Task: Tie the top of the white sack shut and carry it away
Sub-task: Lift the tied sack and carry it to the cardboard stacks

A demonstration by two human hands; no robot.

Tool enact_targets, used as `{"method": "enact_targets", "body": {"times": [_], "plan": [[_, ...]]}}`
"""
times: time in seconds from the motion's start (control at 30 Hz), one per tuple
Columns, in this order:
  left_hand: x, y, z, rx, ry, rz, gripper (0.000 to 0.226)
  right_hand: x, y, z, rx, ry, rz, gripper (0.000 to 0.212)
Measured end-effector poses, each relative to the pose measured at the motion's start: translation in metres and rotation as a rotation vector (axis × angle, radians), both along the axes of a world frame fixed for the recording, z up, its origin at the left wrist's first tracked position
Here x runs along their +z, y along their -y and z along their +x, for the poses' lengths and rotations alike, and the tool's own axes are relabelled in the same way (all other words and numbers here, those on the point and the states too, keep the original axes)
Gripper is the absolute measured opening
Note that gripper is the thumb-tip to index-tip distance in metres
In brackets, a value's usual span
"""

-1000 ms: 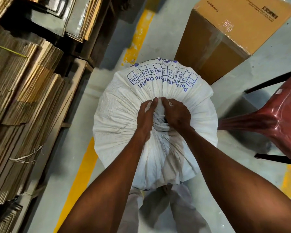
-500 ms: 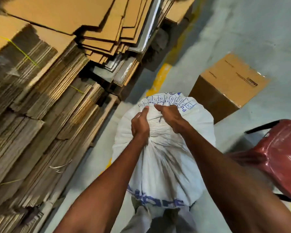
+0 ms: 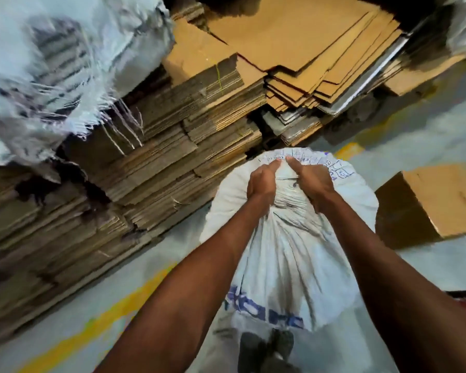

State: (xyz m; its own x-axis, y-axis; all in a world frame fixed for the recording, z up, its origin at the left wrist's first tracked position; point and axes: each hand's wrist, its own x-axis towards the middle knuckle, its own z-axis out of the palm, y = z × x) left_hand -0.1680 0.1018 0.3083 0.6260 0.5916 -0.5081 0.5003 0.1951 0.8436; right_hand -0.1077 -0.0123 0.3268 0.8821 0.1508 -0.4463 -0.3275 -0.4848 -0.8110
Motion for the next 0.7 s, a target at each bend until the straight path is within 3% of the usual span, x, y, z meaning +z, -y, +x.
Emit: {"method": "enact_targets", "body": {"times": [0.1, 0.17, 0.23, 0.4, 0.7], "plan": [[0.025, -0.028, -0.05, 0.092, 0.021, 0.007, 0.061, 0.024, -0.035, -0.042, 0.056, 0.022, -0.028, 0.068], [0.038, -0.047, -0.082, 0.129, 0.012, 0.029, 0.063, 0.04, -0.058, -0.074, 0.096, 0.022, -0.032, 0.09], [0.049, -0.068, -0.117, 0.185, 0.005, 0.033, 0.064, 0.053, -0.085, -0.107, 0.147, 0.026, -0.042, 0.1], [0.069, -0.122, -0.208, 0.297, 0.033, 0.041, 0.057, 0.083, -0.139, -0.193, 0.332, 0.153, -0.013, 0.059], [0.086, -0.228, -0.425, 0.455, 0.096, 0.064, 0.057, 0.097, -0.25, -0.391, 0.442, 0.079, 0.091, 0.091]]}}
